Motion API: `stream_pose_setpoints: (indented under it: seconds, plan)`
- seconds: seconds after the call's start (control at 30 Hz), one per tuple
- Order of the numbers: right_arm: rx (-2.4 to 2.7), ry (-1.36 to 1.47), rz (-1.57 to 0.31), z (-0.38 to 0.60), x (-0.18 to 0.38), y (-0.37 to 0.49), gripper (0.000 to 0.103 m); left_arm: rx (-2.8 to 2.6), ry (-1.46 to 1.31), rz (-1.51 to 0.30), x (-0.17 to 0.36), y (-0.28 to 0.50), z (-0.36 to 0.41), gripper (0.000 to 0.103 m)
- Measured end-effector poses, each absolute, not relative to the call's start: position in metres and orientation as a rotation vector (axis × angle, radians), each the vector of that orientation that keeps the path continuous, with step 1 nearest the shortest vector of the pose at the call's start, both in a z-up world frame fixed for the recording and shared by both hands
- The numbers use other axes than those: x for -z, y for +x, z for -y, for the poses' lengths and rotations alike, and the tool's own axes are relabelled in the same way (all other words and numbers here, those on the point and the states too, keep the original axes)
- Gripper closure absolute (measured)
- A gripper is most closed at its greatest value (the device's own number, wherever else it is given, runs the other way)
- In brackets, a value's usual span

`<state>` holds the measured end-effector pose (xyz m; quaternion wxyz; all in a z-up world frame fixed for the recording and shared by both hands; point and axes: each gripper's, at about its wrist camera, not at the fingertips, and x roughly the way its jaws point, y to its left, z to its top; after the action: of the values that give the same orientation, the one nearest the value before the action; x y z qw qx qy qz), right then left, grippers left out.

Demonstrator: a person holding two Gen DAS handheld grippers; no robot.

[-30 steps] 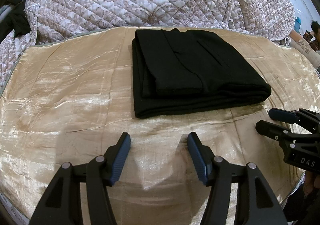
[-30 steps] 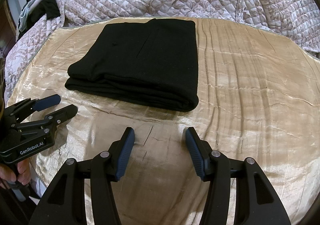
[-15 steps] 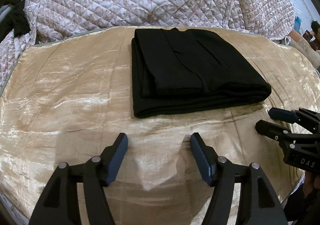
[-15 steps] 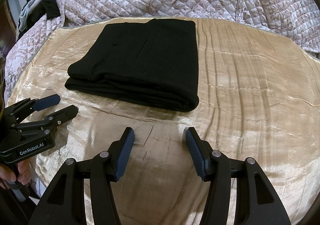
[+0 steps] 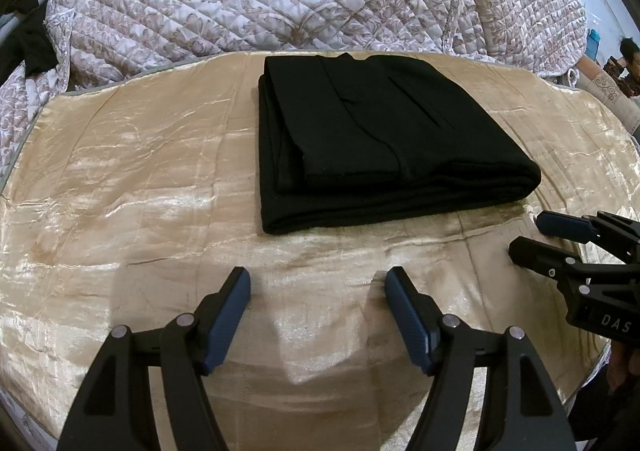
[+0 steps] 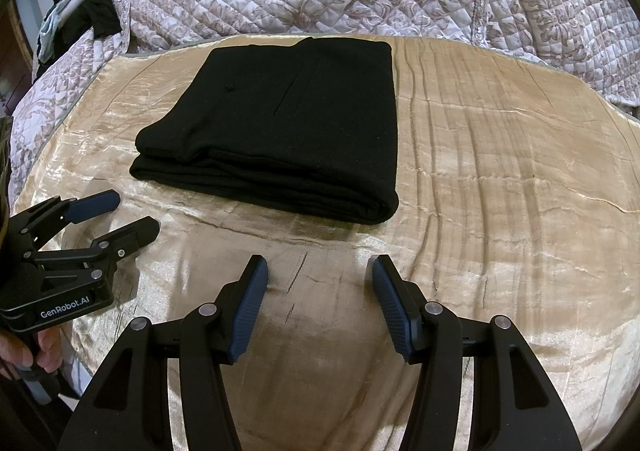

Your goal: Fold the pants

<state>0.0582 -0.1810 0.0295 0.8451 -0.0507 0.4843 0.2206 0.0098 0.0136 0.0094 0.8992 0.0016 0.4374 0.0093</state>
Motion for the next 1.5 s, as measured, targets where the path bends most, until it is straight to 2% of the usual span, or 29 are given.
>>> stream_pose_setpoints:
  seconds: [1.5]
  plan:
    - [-0.464,-0.109,-1.02,0.1808,-0.0291,0.0577,0.047,-0.026,-0.012,-0.918,-0.0069,0.012,-0.0171,0.023]
